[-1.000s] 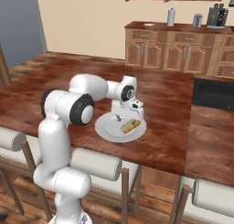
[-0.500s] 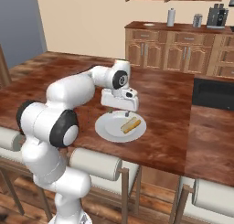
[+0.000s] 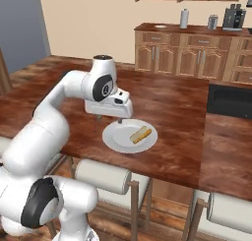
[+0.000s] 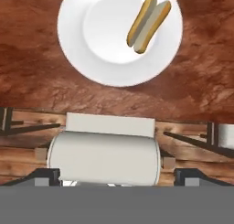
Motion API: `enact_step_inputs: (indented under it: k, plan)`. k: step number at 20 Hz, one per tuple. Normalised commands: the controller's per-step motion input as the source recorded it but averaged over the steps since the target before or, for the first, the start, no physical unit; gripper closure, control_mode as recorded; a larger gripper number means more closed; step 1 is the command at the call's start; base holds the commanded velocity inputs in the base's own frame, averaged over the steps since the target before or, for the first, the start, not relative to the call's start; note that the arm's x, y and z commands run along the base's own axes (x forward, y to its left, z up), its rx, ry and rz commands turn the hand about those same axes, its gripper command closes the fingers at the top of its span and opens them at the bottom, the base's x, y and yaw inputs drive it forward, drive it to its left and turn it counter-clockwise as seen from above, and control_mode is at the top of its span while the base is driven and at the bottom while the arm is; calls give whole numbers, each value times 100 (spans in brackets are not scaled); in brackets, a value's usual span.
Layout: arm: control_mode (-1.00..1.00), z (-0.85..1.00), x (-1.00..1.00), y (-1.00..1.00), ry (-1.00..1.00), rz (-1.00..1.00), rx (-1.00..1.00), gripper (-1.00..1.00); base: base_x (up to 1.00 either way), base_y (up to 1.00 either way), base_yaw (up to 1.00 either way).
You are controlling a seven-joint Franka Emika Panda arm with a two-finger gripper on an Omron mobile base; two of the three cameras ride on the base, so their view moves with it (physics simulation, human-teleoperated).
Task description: Move the hot dog bun to the plate on the dining table and place the condiment next to that plate. Then navigate to the fridge and take the sausage and place it on the plate as well.
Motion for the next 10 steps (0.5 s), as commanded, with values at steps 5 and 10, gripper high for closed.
enact_step_inputs:
  k: [5, 10]
  plan:
    - [-100, 25, -92, 41, -28, 9, -10, -100, 0, 0, 0]
    - [100, 0, 0, 0, 0, 0, 0, -100, -93, 68, 7]
